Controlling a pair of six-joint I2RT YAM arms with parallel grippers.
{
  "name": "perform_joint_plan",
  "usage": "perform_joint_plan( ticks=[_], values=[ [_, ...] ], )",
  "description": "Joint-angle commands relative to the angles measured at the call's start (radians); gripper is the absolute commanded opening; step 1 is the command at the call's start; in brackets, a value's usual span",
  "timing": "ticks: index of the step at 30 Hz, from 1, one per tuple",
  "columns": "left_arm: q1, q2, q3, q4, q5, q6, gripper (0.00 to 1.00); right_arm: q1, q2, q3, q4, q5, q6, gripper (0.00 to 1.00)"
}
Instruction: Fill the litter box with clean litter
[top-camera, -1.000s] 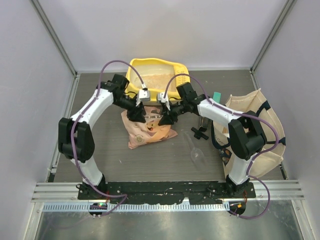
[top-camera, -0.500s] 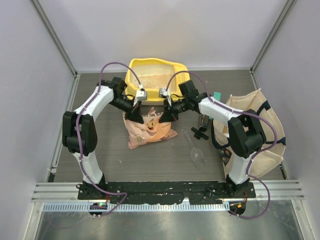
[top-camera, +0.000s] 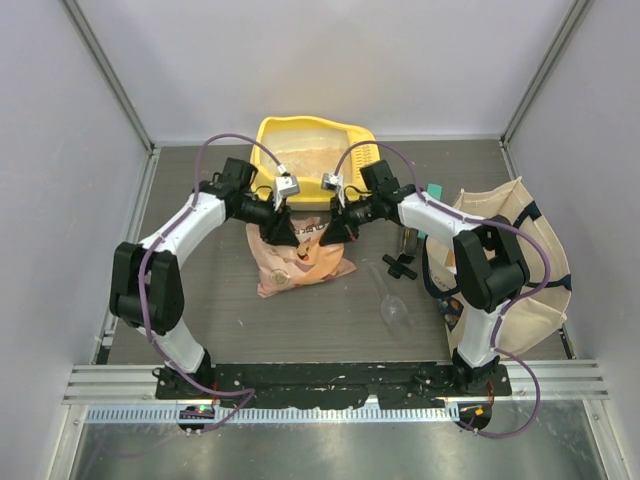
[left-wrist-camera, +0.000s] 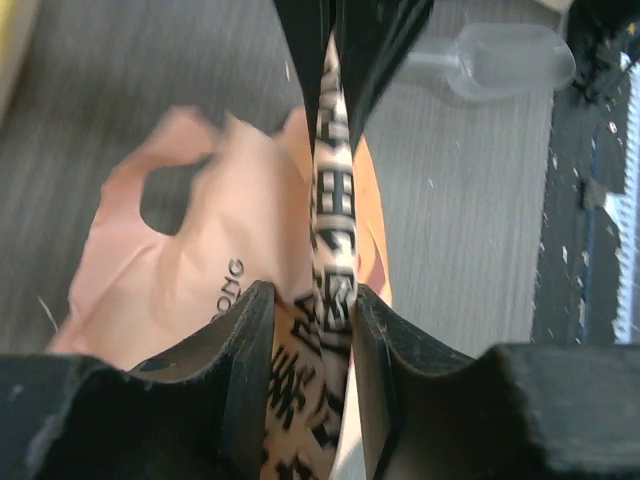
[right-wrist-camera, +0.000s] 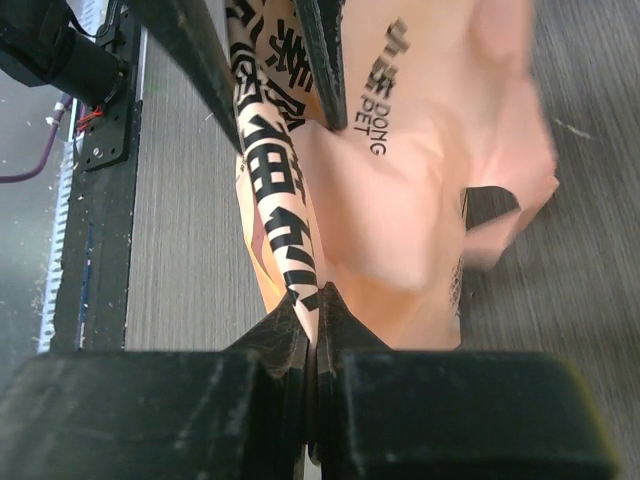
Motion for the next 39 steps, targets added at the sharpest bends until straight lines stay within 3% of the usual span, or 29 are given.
perform_joint_plan(
  ticks=[1, 8, 11, 12, 13, 15, 18, 21, 23, 25, 29, 33, 36, 39],
  values=[
    [-0.1, -0.018, -0.028, 0.433, 0.008, -0.285, 0.39, -0.018, 0.01, 0.063, 0.048, -0.007, 0.044, 0.02],
    [-0.14, 0.056, 0.009, 0.477, 0.015, -0.317, 0.3, -0.018, 0.009, 0.061, 0.046, 0.008, 0.053, 0.02],
    [-0.141, 0.062, 0.01, 0.477, 0.021, -0.334, 0.17, -0.018, -0.001, 0.051, 0.049, 0.018, 0.055, 0.02],
    [-0.14, 0.064, 0.01, 0.477, 0.025, -0.337, 0.11, -0.021, -0.005, 0.051, 0.039, 0.028, 0.052, 0.07],
    [-0.14, 0.062, 0.01, 0.479, 0.028, -0.345, 0.07, -0.03, -0.02, 0.057, 0.026, 0.062, 0.041, 0.23],
    [-0.14, 0.059, 0.007, 0.497, 0.036, -0.381, 0.0, -0.091, -0.054, 0.06, 0.025, 0.1, 0.054, 0.45],
    [-0.14, 0.061, 0.013, 0.506, 0.05, -0.427, 0.0, -0.183, -0.125, 0.09, 0.014, 0.13, 0.113, 0.56],
    [-0.141, 0.067, 0.018, 0.514, 0.05, -0.461, 0.0, -0.269, -0.197, 0.135, -0.124, 0.159, 0.009, 0.58],
    [-0.14, 0.07, 0.021, 0.522, 0.047, -0.47, 0.0, -0.271, -0.25, 0.126, -0.264, 0.209, -0.165, 0.59],
    [-0.14, 0.073, 0.022, 0.523, 0.042, -0.475, 0.0, -0.271, -0.286, 0.075, -0.302, 0.234, -0.221, 0.59],
    [-0.141, 0.088, 0.029, 0.522, 0.036, -0.478, 0.0, -0.256, -0.372, -0.105, -0.311, 0.333, -0.316, 0.59],
    [-0.141, 0.096, 0.033, 0.511, 0.035, -0.478, 0.0, -0.218, -0.413, -0.183, -0.38, 0.455, -0.511, 0.58],
    [-0.141, 0.094, 0.033, 0.502, 0.033, -0.478, 0.0, -0.159, -0.429, -0.227, -0.402, 0.516, -0.561, 0.58],
    [-0.14, 0.094, 0.032, 0.496, 0.029, -0.47, 0.0, -0.09, -0.442, -0.294, -0.341, 0.683, -0.559, 0.56]
  ],
)
